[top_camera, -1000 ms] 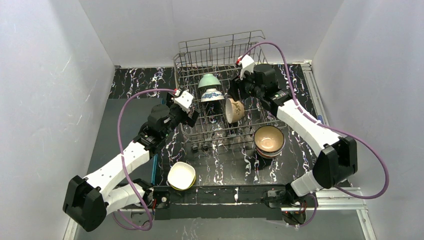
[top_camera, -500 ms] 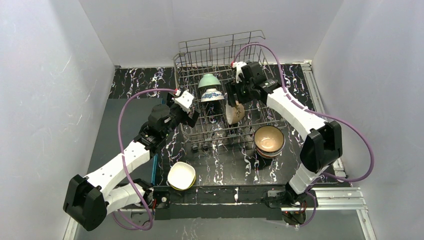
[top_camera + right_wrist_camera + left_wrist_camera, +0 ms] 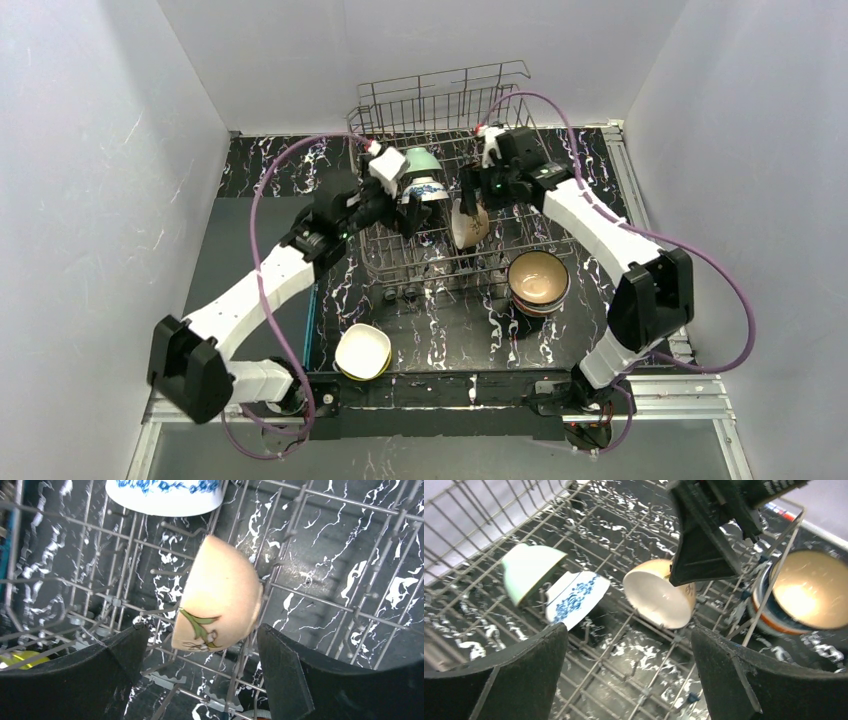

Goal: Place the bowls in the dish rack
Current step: Pick up the bowl from the dish rack.

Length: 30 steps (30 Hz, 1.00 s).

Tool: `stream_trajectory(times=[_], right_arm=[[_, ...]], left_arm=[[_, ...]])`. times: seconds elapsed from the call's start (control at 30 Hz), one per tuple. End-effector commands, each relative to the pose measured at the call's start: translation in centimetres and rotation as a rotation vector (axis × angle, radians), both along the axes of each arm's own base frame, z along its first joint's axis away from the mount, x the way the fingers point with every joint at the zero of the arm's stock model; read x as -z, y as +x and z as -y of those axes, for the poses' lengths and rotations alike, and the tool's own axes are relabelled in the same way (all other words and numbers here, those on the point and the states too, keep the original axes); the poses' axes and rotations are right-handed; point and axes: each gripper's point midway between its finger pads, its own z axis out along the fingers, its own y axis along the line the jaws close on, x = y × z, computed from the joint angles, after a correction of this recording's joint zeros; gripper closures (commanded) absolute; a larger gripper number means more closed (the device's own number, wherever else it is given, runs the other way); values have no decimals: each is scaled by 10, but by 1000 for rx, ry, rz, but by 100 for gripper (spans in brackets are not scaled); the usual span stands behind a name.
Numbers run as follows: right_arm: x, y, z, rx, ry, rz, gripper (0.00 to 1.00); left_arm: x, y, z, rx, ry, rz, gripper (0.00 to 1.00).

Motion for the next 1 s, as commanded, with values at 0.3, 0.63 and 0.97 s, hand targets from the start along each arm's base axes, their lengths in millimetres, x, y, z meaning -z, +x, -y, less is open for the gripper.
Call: stream_trajectory(times=[0.3, 0.63, 0.97], right_arm=[[-92, 20, 65, 240, 396, 249, 9], [-101, 8, 73, 231, 384, 300, 9], [-103, 5, 71, 216, 400, 302, 9]], left_arm=[[43, -2, 83, -4, -180, -860, 25], [73, -2, 134, 28, -221, -1025, 33], [89, 14, 153, 5, -267, -1058, 52]])
